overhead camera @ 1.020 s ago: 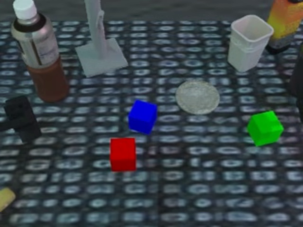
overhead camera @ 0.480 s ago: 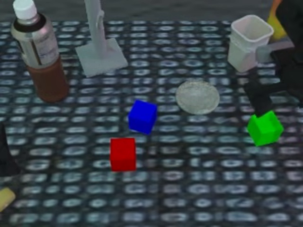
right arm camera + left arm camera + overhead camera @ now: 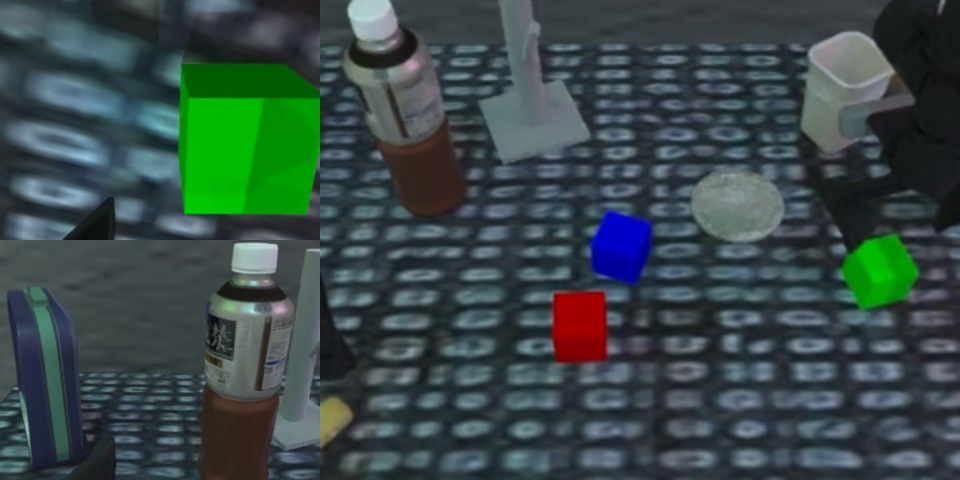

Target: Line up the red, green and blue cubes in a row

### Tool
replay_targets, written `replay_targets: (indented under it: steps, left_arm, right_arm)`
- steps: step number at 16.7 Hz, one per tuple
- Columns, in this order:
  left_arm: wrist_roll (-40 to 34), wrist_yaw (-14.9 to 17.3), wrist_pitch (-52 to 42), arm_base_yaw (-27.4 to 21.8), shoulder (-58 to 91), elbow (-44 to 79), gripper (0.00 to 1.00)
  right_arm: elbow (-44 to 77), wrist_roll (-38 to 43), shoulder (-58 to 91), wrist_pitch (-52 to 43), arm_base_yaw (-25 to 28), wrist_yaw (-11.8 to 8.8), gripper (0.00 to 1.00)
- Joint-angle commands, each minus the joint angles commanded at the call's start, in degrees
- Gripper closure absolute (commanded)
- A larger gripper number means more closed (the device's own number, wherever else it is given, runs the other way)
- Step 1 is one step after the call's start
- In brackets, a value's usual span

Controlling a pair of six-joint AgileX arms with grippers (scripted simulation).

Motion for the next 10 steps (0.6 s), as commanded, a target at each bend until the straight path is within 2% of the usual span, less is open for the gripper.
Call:
replay_targets:
  steps: [4,10]
  left_arm:
    - [0.0,0.0,0.0,0.0,0.0,0.0,0.0]
    - [0.0,0.0,0.0,0.0,0.0,0.0,0.0]
  right_arm:
    - [-1.7,-0.1,0.9,2.4,-0.1,0.0,0.0]
    - [-8.9,0.1,5.7,14.9,0.1,0.0,0.0]
